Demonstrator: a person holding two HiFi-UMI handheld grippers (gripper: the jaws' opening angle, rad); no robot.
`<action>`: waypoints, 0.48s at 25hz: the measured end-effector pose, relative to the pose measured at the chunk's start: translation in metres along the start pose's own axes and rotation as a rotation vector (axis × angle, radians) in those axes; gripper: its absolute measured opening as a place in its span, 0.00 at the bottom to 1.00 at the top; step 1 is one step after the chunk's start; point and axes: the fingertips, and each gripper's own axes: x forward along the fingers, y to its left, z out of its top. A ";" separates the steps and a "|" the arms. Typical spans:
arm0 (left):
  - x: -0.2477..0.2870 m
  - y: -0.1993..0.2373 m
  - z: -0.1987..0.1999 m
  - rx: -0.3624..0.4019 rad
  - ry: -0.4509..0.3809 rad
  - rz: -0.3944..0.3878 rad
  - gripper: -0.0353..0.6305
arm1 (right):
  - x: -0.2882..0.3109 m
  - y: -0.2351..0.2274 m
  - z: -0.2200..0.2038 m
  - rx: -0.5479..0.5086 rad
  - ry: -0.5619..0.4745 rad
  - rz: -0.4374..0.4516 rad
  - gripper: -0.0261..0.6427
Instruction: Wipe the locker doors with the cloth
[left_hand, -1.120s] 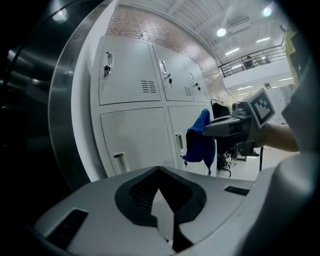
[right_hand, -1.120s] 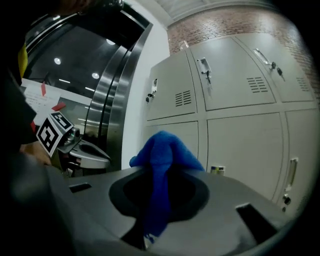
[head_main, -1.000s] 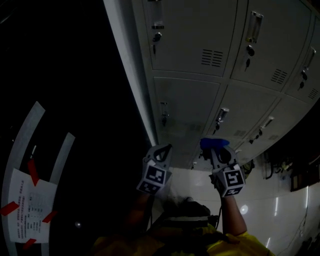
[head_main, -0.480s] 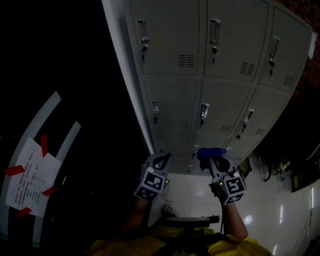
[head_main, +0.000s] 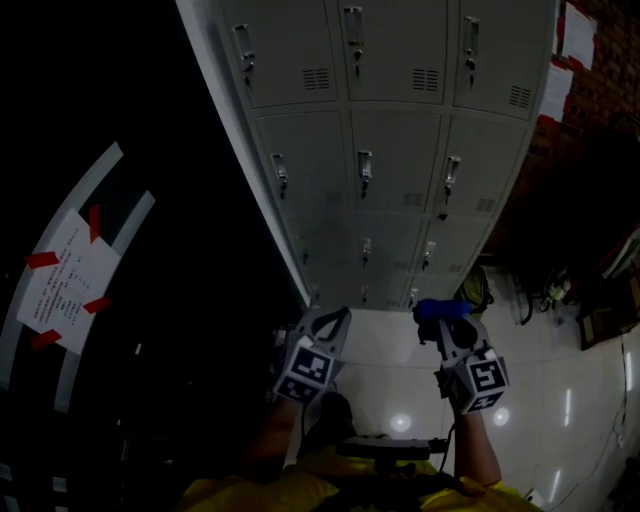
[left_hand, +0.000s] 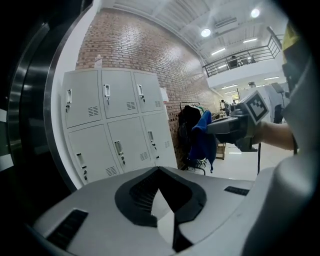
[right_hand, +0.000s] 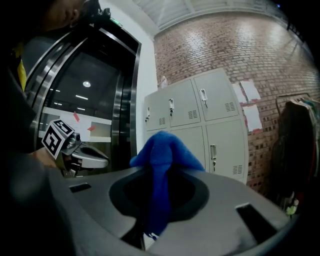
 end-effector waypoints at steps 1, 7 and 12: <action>-0.005 -0.010 0.002 0.007 0.003 0.004 0.04 | -0.011 0.002 -0.001 0.001 -0.002 0.005 0.14; -0.023 -0.049 0.012 0.044 -0.004 -0.011 0.04 | -0.051 0.004 0.002 -0.004 -0.022 -0.019 0.14; -0.038 -0.054 0.018 0.048 -0.032 -0.016 0.04 | -0.066 0.016 0.007 -0.015 -0.028 -0.035 0.14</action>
